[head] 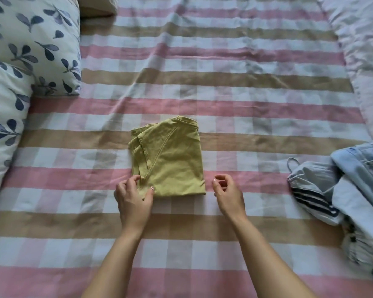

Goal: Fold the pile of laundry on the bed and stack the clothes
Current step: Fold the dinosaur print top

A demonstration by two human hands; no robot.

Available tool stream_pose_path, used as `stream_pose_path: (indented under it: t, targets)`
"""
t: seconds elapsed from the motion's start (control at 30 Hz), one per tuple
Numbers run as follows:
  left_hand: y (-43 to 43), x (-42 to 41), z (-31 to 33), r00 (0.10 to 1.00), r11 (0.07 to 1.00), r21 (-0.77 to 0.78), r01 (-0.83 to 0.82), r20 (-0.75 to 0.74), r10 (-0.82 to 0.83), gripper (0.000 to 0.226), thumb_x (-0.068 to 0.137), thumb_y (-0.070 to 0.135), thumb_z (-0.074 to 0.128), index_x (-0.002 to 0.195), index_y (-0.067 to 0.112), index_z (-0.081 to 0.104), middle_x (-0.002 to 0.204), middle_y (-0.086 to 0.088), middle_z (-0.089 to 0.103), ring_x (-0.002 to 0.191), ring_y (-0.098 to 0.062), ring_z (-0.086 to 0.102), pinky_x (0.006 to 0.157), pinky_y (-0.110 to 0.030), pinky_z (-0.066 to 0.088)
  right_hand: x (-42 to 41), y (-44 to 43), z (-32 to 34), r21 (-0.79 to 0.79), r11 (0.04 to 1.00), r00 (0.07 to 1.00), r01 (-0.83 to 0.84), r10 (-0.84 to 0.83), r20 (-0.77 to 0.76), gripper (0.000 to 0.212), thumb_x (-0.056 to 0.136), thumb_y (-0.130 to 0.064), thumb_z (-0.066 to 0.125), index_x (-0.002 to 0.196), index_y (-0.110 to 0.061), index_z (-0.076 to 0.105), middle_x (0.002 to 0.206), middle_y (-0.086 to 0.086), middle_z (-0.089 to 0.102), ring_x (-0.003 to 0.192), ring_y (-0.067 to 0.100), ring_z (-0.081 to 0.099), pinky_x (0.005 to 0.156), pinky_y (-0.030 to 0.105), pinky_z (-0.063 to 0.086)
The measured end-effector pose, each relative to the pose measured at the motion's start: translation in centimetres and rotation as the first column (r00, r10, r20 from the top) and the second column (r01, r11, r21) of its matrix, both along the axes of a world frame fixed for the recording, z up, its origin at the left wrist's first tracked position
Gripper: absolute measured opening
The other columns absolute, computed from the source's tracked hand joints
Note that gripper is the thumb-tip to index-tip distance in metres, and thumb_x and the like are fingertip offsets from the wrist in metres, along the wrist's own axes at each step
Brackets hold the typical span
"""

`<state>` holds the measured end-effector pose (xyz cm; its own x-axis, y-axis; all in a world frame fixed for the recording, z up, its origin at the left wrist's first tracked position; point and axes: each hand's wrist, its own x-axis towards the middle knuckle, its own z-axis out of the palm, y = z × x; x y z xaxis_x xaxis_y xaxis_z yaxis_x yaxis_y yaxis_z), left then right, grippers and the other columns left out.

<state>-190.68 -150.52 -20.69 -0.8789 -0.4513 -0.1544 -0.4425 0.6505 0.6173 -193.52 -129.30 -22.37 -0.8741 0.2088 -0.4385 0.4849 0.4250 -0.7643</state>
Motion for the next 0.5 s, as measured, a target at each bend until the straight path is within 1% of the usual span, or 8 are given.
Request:
stream_pose_path:
  t: [0.07, 0.1, 0.13, 0.17, 0.23, 0.3, 0.43, 0.5]
  targets:
    - [3.0, 0.5, 1.9, 0.986, 0.975, 0.150, 0.166, -0.051, -0.161, 0.021, 0.082, 0.005, 0.065, 0.103, 0.007, 0.061, 0.100, -0.009, 0.057, 0.091, -0.021, 0.054, 0.079, -0.025, 0.044, 1.6, 2.7, 1.7, -0.031, 0.999, 0.999, 0.021, -0.022, -0.031, 0.010, 0.092, -0.020, 0.055, 0.099, -0.016, 0.060, 0.088, 0.000, 0.065, 0.084, 0.021, 0.064, 0.075, 0.033, 0.052]
    - [4.5, 0.8, 2.8, 0.975, 0.950, 0.219, 0.222, -0.061, -0.213, 0.015, 0.084, 0.005, 0.064, 0.097, 0.011, 0.062, 0.094, -0.005, 0.059, 0.082, -0.015, 0.056, 0.073, -0.019, 0.045, 2.3, 4.0, 2.4, -0.041, 0.999, 0.998, 0.028, -0.030, -0.048, 0.006, 0.091, -0.018, 0.055, 0.093, -0.020, 0.060, 0.085, -0.001, 0.066, 0.081, 0.020, 0.064, 0.074, 0.032, 0.051]
    - [6.4, 1.0, 3.6, 0.965, 0.927, 0.268, 0.261, -0.068, -0.252, 0.012, 0.085, 0.005, 0.063, 0.093, 0.014, 0.062, 0.089, -0.002, 0.061, 0.076, -0.010, 0.057, 0.067, -0.013, 0.044, 3.2, 5.7, 3.4, -0.046, 0.998, 0.997, 0.044, -0.047, -0.068, 0.009, 0.091, -0.017, 0.055, 0.087, -0.024, 0.059, 0.081, -0.001, 0.066, 0.079, 0.019, 0.065, 0.073, 0.033, 0.052]
    - [8.4, 1.2, 4.4, 0.958, 0.909, 0.305, 0.284, -0.069, -0.277, 0.012, 0.085, 0.006, 0.063, 0.090, 0.016, 0.062, 0.085, 0.000, 0.062, 0.074, -0.008, 0.057, 0.064, -0.010, 0.043, 4.1, 7.3, 4.2, -0.047, 0.997, 0.994, 0.062, -0.066, -0.087, 0.015, 0.091, -0.016, 0.055, 0.082, -0.028, 0.058, 0.078, -0.003, 0.066, 0.076, 0.018, 0.065, 0.072, 0.034, 0.052]
    - [12.9, 1.9, 5.5, 0.946, 0.872, 0.372, 0.319, -0.071, -0.316, 0.013, 0.085, 0.006, 0.062, 0.087, 0.018, 0.062, 0.081, 0.004, 0.063, 0.071, -0.007, 0.057, 0.062, -0.009, 0.042, 6.1, 11.1, 6.0, -0.032, 0.993, 0.986, 0.115, -0.119, -0.120, 0.023, 0.091, -0.015, 0.055, 0.078, -0.033, 0.057, 0.073, -0.006, 0.066, 0.070, 0.014, 0.064, 0.069, 0.033, 0.051]
    - [17.3, 2.5, 6.4, 0.929, 0.838, 0.412, 0.359, -0.072, -0.362, 0.014, 0.085, 0.006, 0.062, 0.087, 0.020, 0.061, 0.081, 0.006, 0.063, 0.070, -0.007, 0.057, 0.061, -0.009, 0.041, 7.9, 14.9, 7.4, -0.015, 0.983, 0.971, 0.184, -0.185, -0.150, 0.024, 0.091, -0.013, 0.055, 0.077, -0.033, 0.058, 0.072, -0.005, 0.065, 0.069, 0.015, 0.063, 0.068, 0.033, 0.051]
    - [26.6, 4.0, 7.8, 0.875, 0.764, 0.462, 0.451, -0.062, -0.479, 0.017, 0.086, 0.007, 0.061, 0.086, 0.023, 0.060, 0.080, 0.005, 0.064, 0.072, -0.016, 0.061, 0.060, -0.011, 0.042, 11.1, 22.9, 9.4, 0.052, 0.950, 0.939, 0.307, -0.293, -0.180, 0.015, 0.090, -0.010, 0.055, 0.085, -0.022, 0.062, 0.074, -0.007, 0.066, 0.073, 0.011, 0.063, 0.070, 0.030, 0.050]
    - [31.1, 4.8, 8.4, 0.852, 0.728, 0.485, 0.485, -0.074, -0.518, 0.018, 0.086, 0.006, 0.061, 0.084, 0.024, 0.059, 0.077, 0.007, 0.064, 0.072, -0.018, 0.061, 0.060, -0.012, 0.043, 12.5, 26.7, 10.1, 0.081, 0.934, 0.926, 0.348, -0.329, -0.182, 0.012, 0.090, -0.009, 0.054, 0.089, -0.017, 0.063, 0.076, -0.003, 0.067, 0.075, 0.014, 0.063, 0.073, 0.032, 0.050]
